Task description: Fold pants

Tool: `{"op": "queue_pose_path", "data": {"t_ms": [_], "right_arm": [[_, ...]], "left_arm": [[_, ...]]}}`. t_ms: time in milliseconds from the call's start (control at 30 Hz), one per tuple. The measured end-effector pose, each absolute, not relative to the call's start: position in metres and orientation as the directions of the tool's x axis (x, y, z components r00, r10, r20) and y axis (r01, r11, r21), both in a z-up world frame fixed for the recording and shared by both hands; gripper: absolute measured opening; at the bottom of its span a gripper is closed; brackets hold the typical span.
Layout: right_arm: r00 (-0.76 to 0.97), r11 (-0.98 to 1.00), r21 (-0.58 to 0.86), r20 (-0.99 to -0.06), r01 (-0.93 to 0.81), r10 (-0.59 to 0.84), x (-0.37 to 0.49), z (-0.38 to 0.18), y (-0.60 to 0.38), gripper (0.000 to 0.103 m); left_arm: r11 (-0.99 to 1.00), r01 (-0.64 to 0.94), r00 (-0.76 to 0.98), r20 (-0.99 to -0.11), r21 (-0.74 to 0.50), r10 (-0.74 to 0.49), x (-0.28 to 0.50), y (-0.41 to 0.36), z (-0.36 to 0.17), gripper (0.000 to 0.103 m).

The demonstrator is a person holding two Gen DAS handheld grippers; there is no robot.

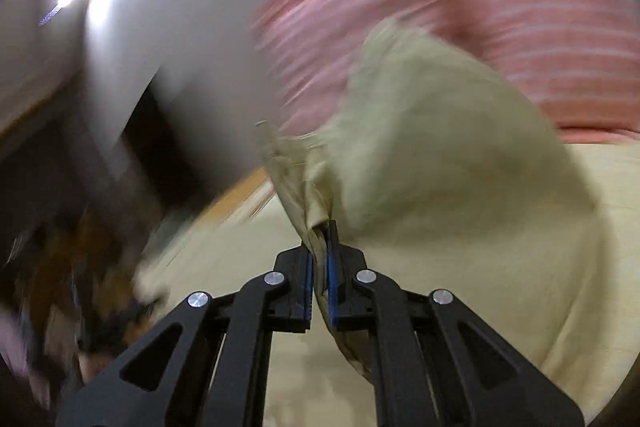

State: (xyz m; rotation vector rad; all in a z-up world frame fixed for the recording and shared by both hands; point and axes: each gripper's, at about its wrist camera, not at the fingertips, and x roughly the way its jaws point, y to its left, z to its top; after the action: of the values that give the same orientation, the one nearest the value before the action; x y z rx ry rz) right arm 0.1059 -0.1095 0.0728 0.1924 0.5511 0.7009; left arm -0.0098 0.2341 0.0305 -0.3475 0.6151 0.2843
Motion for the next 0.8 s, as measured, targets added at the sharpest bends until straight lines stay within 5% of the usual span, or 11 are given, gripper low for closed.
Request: {"op": "queue_pose_path", "data": {"t_ms": [133, 167, 233, 300, 333, 433, 800], "right_arm": [[0.437, 0.693, 0.171, -0.665, -0.7, 0.605, 0.091, 0.025, -0.02, 0.021], [0.41, 0.667, 0.177, -0.667, -0.724, 0.622, 0.083, 0.021, -0.014, 0.026], [0.416, 0.649, 0.193, -0.628, -0.736, 0.658, 0.076, 0.026, -0.016, 0.06], [0.502, 0.688, 0.198, -0.551, -0.698, 0.667, 0.077, 0.035, -0.032, 0.076], [0.531, 0.708, 0.193, -0.536, -0.68, 0.656, 0.077, 0.034, -0.035, 0.076], [0.544, 0.788, 0.08, -0.681, -0.61, 0.49, 0.097, 0.01, -0.026, 0.071], [0.547, 0.771, 0.115, -0.64, -0.627, 0.54, 0.095, 0.002, -0.032, 0.083]], "left_arm": [[0.864, -0.41, 0.779, -0.604, -0.291, 0.166, -0.029, 0.262, 0.024, 0.09], [0.85, -0.422, 0.781, -0.602, -0.315, 0.165, -0.035, 0.27, 0.021, 0.09], [0.814, -0.444, 0.788, -0.596, -0.374, 0.156, -0.042, 0.287, 0.014, 0.09], [0.773, -0.453, 0.803, -0.58, -0.443, 0.138, -0.046, 0.302, 0.009, 0.09], [0.749, -0.46, 0.809, -0.572, -0.476, 0.133, -0.046, 0.311, 0.007, 0.09], [0.706, -0.485, 0.811, -0.567, -0.516, 0.142, -0.038, 0.33, 0.005, 0.089], [0.754, -0.523, 0.79, -0.559, -0.398, 0.253, -0.003, 0.341, 0.022, 0.088]]}}
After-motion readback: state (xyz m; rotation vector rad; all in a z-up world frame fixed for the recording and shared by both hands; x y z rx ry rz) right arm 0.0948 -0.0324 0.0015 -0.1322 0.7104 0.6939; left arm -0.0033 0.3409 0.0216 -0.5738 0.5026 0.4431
